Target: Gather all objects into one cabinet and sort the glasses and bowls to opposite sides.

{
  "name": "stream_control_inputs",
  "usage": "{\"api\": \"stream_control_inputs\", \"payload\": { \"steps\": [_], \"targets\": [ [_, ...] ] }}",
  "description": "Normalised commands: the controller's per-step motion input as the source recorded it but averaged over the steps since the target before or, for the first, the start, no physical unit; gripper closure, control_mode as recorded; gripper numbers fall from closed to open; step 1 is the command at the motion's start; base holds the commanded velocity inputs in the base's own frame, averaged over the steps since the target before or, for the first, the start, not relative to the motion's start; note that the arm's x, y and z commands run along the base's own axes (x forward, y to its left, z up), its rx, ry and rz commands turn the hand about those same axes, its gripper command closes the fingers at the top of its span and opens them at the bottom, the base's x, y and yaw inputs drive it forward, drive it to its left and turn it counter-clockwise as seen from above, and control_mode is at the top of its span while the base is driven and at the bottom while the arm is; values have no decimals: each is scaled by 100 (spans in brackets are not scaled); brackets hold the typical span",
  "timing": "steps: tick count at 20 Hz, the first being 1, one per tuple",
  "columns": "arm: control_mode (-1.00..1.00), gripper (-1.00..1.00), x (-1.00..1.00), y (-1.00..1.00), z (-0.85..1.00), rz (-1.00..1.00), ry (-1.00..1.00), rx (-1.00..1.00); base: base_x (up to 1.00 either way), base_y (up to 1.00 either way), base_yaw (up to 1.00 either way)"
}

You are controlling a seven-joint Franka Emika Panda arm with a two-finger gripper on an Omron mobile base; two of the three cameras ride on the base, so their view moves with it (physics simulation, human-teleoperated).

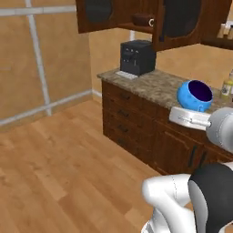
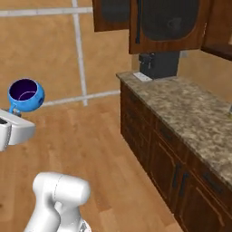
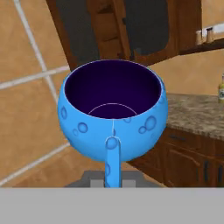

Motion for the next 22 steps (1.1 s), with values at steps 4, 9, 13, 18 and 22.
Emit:
{"api": "stream_control_inputs", "payload": {
  "steps": [4,9,13,18,22],
  "targets": [
    [100,100,0,0,0,0,0,0,37,0,80],
    [100,100,0,0,0,0,0,0,42,-7,61],
    [100,100,0,0,0,0,0,0,9,-3,11],
    [100,100,0,0,0,0,0,0,59,0,0],
    [100,100,0,0,0,0,0,0,95,7,0]
  ]
}}
